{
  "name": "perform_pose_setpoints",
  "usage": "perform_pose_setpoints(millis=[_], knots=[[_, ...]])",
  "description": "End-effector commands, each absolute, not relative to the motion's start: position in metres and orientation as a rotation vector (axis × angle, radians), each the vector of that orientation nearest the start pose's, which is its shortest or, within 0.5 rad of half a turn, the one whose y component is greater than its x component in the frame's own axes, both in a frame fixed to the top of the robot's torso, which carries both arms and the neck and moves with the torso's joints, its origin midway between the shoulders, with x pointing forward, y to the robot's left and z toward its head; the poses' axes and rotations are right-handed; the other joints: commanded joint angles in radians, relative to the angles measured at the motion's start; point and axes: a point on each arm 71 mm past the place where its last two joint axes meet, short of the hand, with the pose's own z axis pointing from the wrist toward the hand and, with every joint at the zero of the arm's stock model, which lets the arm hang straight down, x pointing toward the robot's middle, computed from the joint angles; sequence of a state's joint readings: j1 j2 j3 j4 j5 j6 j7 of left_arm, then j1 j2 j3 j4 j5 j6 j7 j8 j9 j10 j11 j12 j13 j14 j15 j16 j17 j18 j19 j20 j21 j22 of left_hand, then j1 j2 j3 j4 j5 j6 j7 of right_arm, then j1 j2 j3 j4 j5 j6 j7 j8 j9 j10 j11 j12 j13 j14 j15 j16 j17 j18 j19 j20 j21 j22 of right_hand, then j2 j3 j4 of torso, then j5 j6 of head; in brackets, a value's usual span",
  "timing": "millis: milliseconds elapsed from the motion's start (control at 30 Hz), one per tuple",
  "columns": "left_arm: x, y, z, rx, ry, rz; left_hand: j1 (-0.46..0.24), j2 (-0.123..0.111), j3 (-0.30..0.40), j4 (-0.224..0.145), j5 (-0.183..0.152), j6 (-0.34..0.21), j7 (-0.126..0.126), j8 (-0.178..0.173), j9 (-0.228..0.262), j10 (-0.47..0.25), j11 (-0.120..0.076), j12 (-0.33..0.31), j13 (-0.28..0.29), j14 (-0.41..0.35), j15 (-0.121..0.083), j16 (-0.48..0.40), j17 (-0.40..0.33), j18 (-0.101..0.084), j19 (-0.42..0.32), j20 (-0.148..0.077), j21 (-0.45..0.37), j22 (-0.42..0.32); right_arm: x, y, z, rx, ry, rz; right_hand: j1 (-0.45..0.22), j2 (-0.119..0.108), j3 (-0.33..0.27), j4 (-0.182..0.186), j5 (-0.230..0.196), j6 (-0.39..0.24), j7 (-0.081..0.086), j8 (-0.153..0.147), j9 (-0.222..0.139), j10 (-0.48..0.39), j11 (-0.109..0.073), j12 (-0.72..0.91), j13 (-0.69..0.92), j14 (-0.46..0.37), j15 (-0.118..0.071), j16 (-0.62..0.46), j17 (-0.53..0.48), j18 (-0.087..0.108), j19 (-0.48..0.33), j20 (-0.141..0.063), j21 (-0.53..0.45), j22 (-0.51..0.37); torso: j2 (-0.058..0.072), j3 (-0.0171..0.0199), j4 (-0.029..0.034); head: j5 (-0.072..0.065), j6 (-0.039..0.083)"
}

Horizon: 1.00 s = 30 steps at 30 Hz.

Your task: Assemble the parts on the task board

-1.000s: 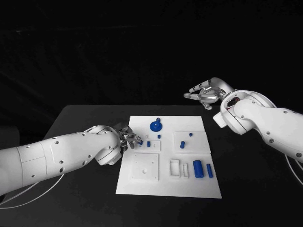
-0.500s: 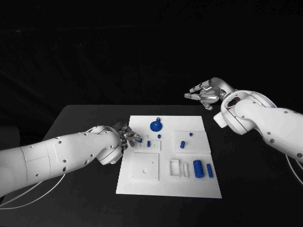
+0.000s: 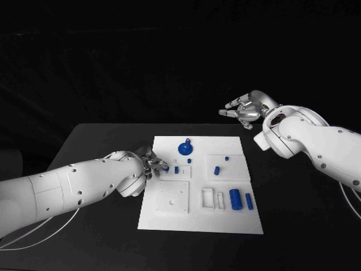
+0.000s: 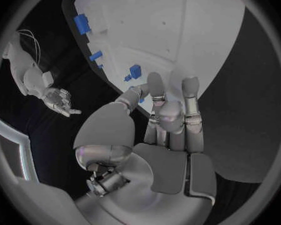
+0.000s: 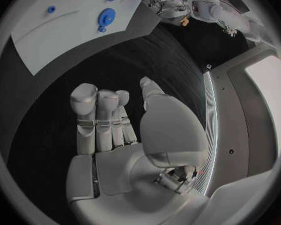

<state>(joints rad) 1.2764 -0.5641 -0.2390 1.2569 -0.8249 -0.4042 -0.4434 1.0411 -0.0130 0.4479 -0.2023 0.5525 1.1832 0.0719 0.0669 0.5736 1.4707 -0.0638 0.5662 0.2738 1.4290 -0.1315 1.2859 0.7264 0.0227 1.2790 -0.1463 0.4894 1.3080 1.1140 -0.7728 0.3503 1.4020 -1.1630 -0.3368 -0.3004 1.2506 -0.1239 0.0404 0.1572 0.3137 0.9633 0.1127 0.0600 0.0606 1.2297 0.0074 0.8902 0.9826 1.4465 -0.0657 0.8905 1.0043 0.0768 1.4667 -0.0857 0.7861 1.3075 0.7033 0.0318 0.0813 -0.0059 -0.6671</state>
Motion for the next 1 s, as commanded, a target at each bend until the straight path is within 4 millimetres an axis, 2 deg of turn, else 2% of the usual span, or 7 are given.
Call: perform_pose_setpoints(millis=[33,367,533,1000], knots=[[0.5181,0.1647,-0.2517,-0.562,2.026,-0.465,0.007,-0.002,-0.001,-0.002,0.003,0.173,-0.098,0.001,0.133,0.045,-0.013,0.006,0.001,-0.001,-0.004,0.004,-0.001,0.014,-0.002,0.004,0.005,0.019,0.54,-0.2357,-0.1066,0.496,1.535,0.715,-0.006,0.007,-0.003,0.001,0.007,0.01,0.0,0.001,0.002,0.003,-0.006,0.004,0.001,0.005,-0.005,0.007,0.001,0.014,0.024,-0.003,0.003,0.095,-0.001,-0.001,0.0007,0.001,-0.002],[0.5164,0.162,-0.2539,-0.526,2.067,-0.458,0.01,-0.001,-0.003,-0.001,-0.008,0.172,-0.098,0.001,0.133,0.045,-0.012,0.004,0.001,-0.001,-0.003,0.002,-0.004,0.014,-0.004,0.006,0.005,0.019,0.5402,-0.2356,-0.1068,0.496,1.536,0.715,-0.006,0.007,-0.003,0.001,0.007,0.01,0.0,0.001,0.002,0.003,-0.006,0.004,0.001,0.005,-0.005,0.007,0.001,0.014,0.024,-0.003,0.003,0.095,0.001,-0.001,0.0005,0.001,-0.001],[0.5159,0.1616,-0.2537,-0.517,2.066,-0.458,0.013,-0.005,-0.001,-0.005,0.008,0.175,-0.098,0.001,0.134,0.045,-0.013,0.008,0.002,0.0,-0.003,0.008,0.004,0.013,-0.005,0.005,0.007,0.019,0.5403,-0.2357,-0.1069,0.496,1.536,0.714,-0.006,0.007,-0.003,0.001,0.007,0.01,0.0,0.001,0.002,0.003,-0.006,0.004,0.001,0.005,-0.005,0.007,0.001,0.014,0.024,-0.003,0.003,0.095,0.0,-0.0001,0.0014,0.001,-0.002],[0.5155,0.1644,-0.2542,-0.51,2.073,-0.449,0.013,-0.005,0.0,-0.007,0.009,0.175,-0.098,0.001,0.134,0.045,-0.013,0.009,0.003,0.0,-0.003,0.01,0.005,0.014,-0.005,0.005,0.008,0.019,0.5405,-0.2359,-0.1079,0.497,1.538,0.713,-0.006,0.007,-0.003,0.001,0.007,0.01,0.0,0.001,0.002,0.003,-0.006,0.004,0.001,0.005,-0.005,0.007,0.001,0.014,0.024,-0.003,0.003,0.095,0.0,-0.0008,0.0012,0.006,-0.004]])
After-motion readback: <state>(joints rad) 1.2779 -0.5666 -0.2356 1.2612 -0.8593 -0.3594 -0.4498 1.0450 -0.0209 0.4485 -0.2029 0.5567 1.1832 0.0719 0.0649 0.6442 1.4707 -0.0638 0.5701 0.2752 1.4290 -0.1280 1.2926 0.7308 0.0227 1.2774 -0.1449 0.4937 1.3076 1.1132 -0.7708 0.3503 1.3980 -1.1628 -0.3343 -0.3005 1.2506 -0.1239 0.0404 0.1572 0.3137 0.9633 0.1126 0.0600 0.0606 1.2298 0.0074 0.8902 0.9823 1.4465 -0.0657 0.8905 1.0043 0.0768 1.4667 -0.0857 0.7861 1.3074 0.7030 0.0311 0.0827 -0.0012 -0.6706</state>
